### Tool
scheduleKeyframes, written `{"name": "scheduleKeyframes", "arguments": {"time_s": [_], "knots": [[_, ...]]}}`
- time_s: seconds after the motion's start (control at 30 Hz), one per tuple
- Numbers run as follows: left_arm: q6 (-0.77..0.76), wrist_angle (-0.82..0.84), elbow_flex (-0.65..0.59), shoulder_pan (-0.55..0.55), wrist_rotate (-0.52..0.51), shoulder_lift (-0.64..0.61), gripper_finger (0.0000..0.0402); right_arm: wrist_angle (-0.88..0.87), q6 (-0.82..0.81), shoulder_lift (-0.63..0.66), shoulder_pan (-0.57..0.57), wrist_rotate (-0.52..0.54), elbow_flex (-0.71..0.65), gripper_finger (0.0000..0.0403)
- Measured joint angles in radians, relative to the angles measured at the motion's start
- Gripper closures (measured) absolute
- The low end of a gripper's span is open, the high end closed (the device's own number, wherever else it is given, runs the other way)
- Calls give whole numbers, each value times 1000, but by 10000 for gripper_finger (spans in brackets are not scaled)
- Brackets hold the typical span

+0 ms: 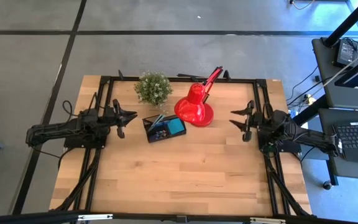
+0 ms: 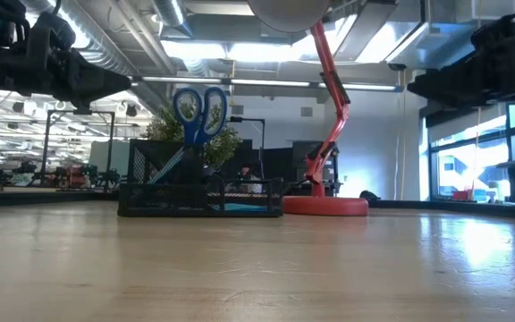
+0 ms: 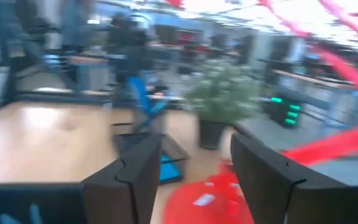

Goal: Pick and place office supplies into organizer
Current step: Return to Home Position

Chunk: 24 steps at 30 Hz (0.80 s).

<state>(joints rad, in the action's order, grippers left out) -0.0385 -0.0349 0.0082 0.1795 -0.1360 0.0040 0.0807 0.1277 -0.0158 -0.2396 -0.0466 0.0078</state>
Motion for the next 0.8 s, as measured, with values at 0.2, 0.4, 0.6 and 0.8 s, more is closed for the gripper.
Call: {"name": "scheduleKeyframes", "arguments": {"time_s": [0.2,0.4,0.6,0.8], "knots": [[0,0,0,0,0,0,350,-16,-121,0,-3,367,1,208],[0,0,0,0,0,0,350,-12,-145,-5,-2,409,1,208],[0,0,0,0,0,0,350,-12,-146,-5,-2,409,1,208],[0,0,0,0,0,0,350,-12,-146,-5,-2,409,1,208]]}}
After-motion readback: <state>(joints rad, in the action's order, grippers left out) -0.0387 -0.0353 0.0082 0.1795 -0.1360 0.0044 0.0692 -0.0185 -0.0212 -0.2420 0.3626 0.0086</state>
